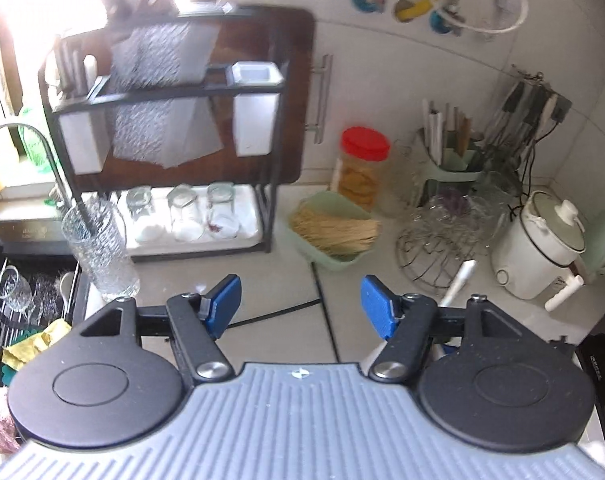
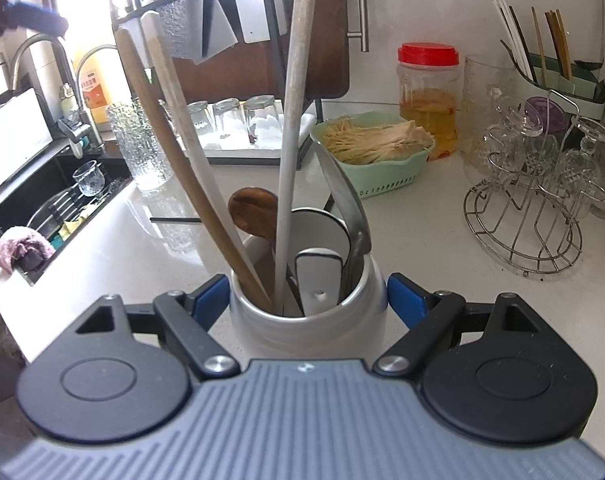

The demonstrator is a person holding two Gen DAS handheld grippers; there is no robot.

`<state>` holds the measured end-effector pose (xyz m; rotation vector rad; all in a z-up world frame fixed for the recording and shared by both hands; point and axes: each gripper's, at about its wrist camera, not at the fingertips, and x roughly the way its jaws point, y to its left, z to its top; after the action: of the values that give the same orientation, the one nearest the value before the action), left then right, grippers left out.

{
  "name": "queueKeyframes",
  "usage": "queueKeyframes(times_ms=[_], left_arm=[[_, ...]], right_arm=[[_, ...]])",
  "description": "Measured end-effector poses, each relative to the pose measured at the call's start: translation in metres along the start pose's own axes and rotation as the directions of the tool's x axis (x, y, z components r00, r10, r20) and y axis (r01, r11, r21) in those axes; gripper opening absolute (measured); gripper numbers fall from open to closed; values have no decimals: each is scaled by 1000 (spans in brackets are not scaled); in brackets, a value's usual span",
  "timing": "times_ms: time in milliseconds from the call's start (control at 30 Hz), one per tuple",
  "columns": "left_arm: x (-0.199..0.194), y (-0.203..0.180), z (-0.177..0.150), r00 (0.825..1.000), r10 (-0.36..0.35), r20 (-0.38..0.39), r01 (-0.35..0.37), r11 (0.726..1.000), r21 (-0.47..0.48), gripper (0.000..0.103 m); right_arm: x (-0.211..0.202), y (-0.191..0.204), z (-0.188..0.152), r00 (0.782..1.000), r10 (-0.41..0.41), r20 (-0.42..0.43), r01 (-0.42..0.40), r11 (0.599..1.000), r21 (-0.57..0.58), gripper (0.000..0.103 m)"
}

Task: Organize utensils
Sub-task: 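Move the open left gripper to the black chopstick on the counter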

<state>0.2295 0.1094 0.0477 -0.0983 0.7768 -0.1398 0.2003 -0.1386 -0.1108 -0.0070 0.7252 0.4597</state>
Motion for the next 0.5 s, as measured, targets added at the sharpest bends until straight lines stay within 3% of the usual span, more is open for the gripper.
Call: queueKeyframes(times_ms=[267, 500], left_arm=[[63, 51, -15, 991, -66, -116, 75, 994, 74, 71], [131, 77, -27, 969, -144, -200, 171, 978, 124, 71]], right_arm=[[1, 2, -1, 1000, -22, 6, 21, 1000, 18, 88], [-1, 4, -1, 999, -47, -1, 47, 998, 44, 88]])
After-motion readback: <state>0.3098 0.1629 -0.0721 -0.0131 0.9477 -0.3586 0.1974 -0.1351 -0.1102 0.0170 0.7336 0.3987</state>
